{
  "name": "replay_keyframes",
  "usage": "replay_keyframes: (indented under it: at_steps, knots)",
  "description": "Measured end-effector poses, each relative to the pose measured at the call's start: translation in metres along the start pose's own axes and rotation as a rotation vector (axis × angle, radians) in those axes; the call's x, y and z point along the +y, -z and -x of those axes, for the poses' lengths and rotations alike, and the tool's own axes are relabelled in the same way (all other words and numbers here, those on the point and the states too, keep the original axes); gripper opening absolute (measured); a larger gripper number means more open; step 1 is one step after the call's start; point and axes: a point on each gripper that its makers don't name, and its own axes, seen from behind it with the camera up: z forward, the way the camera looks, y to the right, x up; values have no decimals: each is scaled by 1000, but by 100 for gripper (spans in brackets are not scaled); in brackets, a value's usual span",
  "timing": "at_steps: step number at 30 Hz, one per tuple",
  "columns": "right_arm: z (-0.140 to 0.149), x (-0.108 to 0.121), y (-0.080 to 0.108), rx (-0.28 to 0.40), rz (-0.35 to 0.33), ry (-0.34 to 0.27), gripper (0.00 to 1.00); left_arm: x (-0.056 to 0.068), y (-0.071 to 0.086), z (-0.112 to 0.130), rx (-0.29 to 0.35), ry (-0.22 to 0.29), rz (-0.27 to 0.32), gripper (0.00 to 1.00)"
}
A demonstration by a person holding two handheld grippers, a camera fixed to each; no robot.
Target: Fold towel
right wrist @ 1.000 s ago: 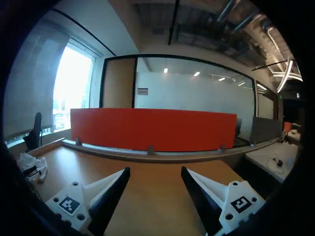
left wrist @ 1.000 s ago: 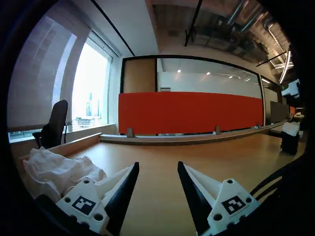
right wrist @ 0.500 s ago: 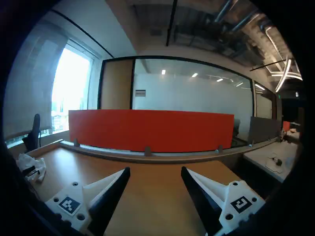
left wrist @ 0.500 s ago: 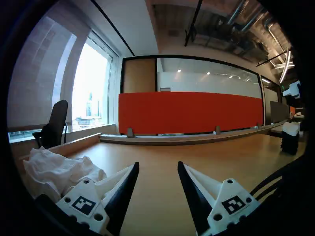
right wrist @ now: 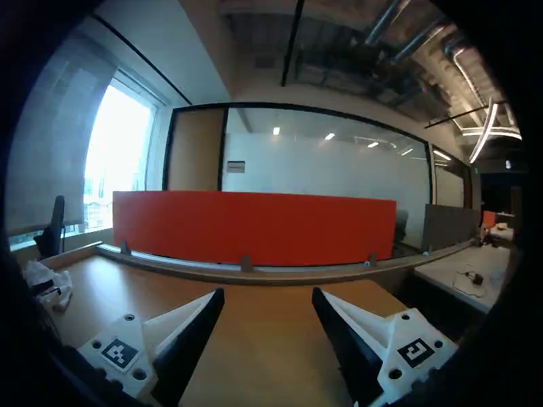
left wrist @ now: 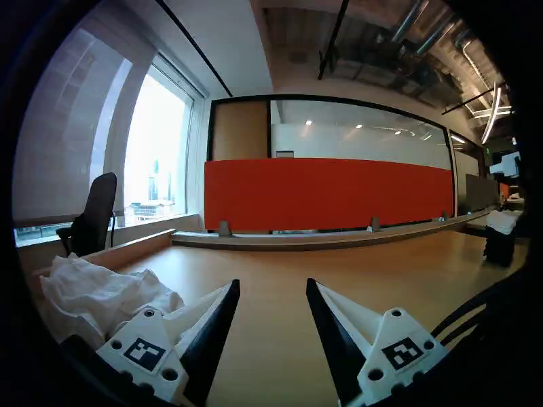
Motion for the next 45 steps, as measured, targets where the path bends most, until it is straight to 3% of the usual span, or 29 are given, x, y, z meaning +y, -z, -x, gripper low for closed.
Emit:
replay_keyframes:
  at_steps: [11,23,32,45]
  knots:
    - [32,14,-3,18,2,-48,100,0,0,0,0,0,0,71]
    - [67,23,0,37,-10,-60,100,1,0,1,0,0,0,71]
    - [100,22,-1,24,-8,-53,100,1,0,0,0,0,0,71]
    - [121,17,-4,12,-23,-72,100,1,0,0,0,0,0,71]
